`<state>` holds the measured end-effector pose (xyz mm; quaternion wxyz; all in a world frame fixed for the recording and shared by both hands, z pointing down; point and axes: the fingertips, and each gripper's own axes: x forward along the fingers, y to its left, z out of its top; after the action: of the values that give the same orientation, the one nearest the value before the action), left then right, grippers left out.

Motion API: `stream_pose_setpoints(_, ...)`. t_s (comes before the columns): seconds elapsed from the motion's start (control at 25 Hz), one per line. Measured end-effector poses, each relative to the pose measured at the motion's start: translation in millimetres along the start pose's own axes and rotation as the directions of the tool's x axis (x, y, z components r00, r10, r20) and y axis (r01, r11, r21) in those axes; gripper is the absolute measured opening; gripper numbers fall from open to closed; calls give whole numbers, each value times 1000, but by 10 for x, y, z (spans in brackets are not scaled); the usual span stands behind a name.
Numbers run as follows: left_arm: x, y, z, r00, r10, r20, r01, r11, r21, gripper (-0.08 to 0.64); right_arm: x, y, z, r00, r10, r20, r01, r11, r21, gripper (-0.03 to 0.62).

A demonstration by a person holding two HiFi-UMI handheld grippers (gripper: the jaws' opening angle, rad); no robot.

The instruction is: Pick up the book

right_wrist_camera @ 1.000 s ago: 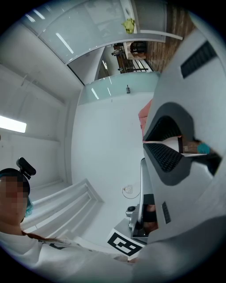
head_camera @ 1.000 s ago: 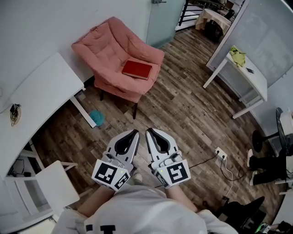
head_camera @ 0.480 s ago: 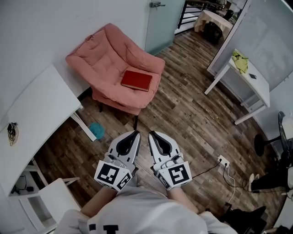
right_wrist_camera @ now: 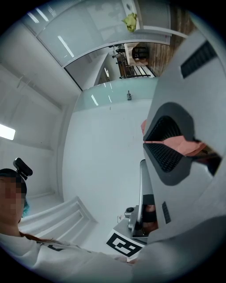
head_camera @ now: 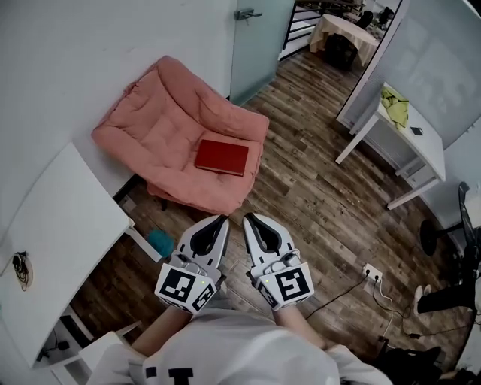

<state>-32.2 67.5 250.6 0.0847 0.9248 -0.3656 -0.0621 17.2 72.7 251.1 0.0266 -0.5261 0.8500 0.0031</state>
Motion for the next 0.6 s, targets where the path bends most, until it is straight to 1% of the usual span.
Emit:
stream_pose_setpoints(0.24, 252, 274, 59, 1000, -20, -2, 20, 1000, -15, 2, 317, -107, -18, 1000, -15, -16, 16, 1000, 14, 35)
stream_pose_setpoints(0.44, 357, 346, 56, 1000, -22, 1, 22, 999, -24, 2, 449, -160, -5, 1000, -2, -11, 2, 1000, 6, 35)
stream_pose_setpoints(0.6, 379, 417, 112, 999, -30, 20, 30, 999, -40, 2, 531, -129, 61, 1000, -1, -2, 1, 1000, 0, 35)
